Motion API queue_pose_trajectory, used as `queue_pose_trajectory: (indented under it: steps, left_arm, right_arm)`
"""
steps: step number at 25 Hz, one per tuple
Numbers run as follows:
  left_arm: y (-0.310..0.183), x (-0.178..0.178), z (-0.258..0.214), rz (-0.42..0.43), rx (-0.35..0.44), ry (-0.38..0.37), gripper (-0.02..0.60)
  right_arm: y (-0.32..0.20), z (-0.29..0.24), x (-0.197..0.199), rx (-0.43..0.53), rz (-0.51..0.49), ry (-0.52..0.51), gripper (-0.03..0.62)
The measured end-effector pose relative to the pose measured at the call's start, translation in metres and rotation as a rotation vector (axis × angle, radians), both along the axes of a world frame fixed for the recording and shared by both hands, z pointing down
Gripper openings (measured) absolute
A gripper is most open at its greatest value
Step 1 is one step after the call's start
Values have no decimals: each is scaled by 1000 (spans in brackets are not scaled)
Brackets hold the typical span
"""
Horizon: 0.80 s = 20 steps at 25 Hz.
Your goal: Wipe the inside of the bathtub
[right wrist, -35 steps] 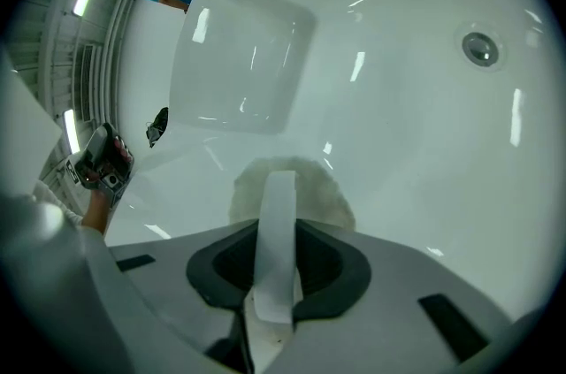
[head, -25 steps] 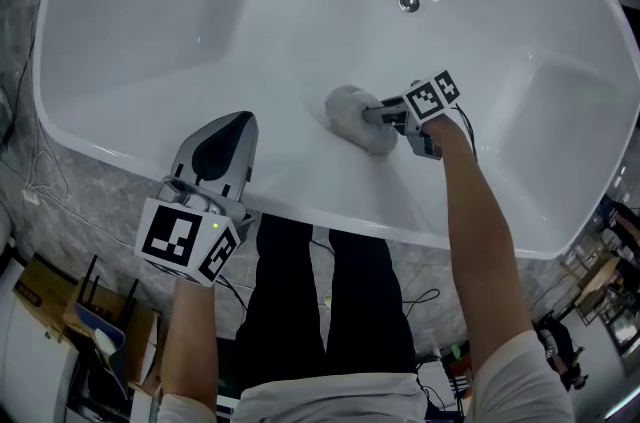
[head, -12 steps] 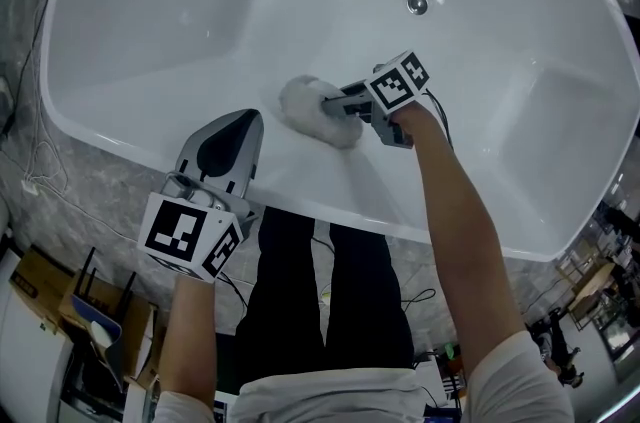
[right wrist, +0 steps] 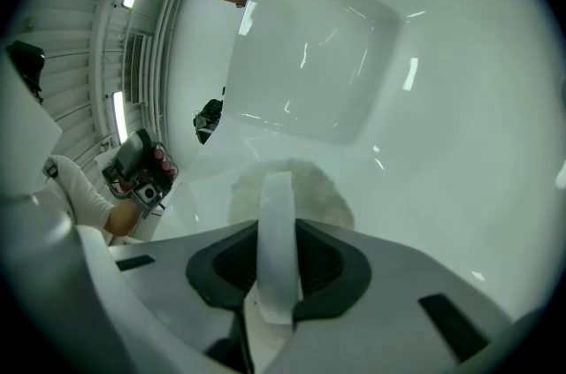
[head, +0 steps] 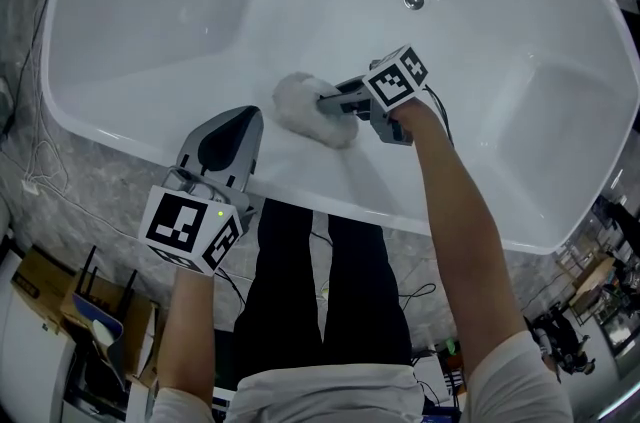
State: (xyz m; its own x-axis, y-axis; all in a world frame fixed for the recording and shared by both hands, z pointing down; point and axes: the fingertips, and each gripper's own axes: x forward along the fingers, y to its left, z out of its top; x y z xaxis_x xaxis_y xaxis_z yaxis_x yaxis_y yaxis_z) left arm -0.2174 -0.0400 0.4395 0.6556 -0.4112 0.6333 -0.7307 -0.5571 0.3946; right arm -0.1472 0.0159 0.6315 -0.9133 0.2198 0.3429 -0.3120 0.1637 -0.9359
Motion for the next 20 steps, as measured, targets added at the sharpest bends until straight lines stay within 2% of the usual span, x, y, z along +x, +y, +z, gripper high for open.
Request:
queue_pose_trajectory:
  steps: [2, 3, 8, 12, 17, 20]
  left_arm:
    - [9, 21, -9, 16, 2, 3, 10]
    - [8, 20, -12, 19, 2, 4, 11]
    - [-11, -15, 5, 24, -16, 8, 10]
    - [-11, -25, 21, 40, -31, 3, 10]
    - [-18, -32, 62, 45, -62, -6, 10]
    - [-13, -27, 53, 41, -56, -10, 11]
  right_arm:
    - [14, -10, 30, -8, 10, 13, 91]
    - [17, -13, 35, -15, 7, 21, 91]
    - [22, 0, 37, -71, 3, 62, 91]
    - [34, 8, 46, -104, 16, 76, 91]
    - [36, 22, 41, -117, 14, 31, 91]
    - [40, -8, 37, -82, -18, -20, 91]
